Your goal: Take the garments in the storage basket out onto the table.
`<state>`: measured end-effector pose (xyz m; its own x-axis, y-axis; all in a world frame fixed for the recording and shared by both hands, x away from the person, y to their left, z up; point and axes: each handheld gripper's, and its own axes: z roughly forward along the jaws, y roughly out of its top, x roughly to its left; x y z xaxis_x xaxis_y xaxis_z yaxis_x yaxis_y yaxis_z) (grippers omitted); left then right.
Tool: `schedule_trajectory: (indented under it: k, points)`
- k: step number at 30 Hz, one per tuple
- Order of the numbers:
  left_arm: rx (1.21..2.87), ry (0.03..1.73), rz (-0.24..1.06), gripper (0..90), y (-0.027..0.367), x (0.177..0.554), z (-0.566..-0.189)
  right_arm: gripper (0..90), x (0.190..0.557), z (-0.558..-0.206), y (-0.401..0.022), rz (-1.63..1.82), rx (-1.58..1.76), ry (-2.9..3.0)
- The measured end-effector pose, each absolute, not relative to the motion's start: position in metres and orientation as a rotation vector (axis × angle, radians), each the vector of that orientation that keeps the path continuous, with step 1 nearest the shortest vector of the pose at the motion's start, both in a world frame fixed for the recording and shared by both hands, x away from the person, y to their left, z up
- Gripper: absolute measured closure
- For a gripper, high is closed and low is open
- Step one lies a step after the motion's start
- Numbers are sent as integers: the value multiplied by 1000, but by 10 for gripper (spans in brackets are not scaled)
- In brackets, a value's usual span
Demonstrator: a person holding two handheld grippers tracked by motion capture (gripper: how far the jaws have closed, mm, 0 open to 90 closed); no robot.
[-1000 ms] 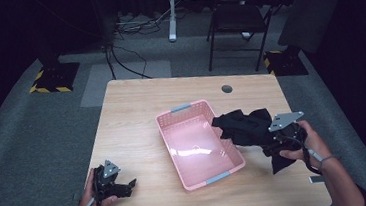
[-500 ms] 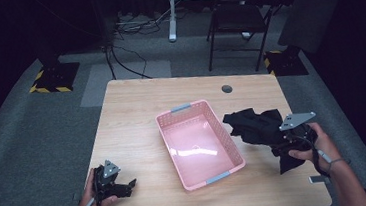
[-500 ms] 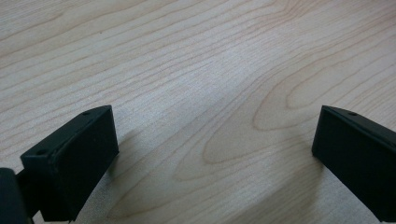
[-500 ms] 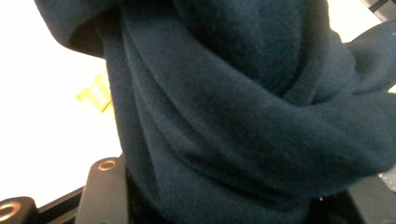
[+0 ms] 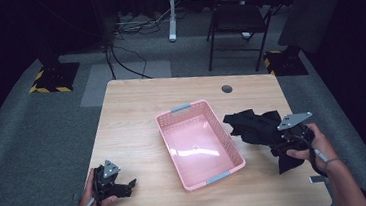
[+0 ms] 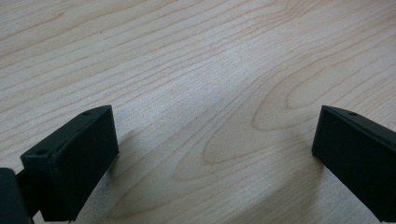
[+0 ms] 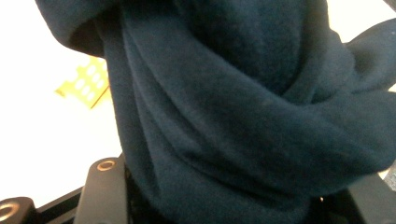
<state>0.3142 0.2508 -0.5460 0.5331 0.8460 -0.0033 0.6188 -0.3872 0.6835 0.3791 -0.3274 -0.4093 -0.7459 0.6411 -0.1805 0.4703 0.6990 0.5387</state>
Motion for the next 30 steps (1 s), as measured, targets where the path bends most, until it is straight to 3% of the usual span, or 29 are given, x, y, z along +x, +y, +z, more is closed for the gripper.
schedule_trajectory:
  k: [30]
  points:
    - [2136,1182,462,0,251,314,-546,400,401,-446,-319,635,952,2588]
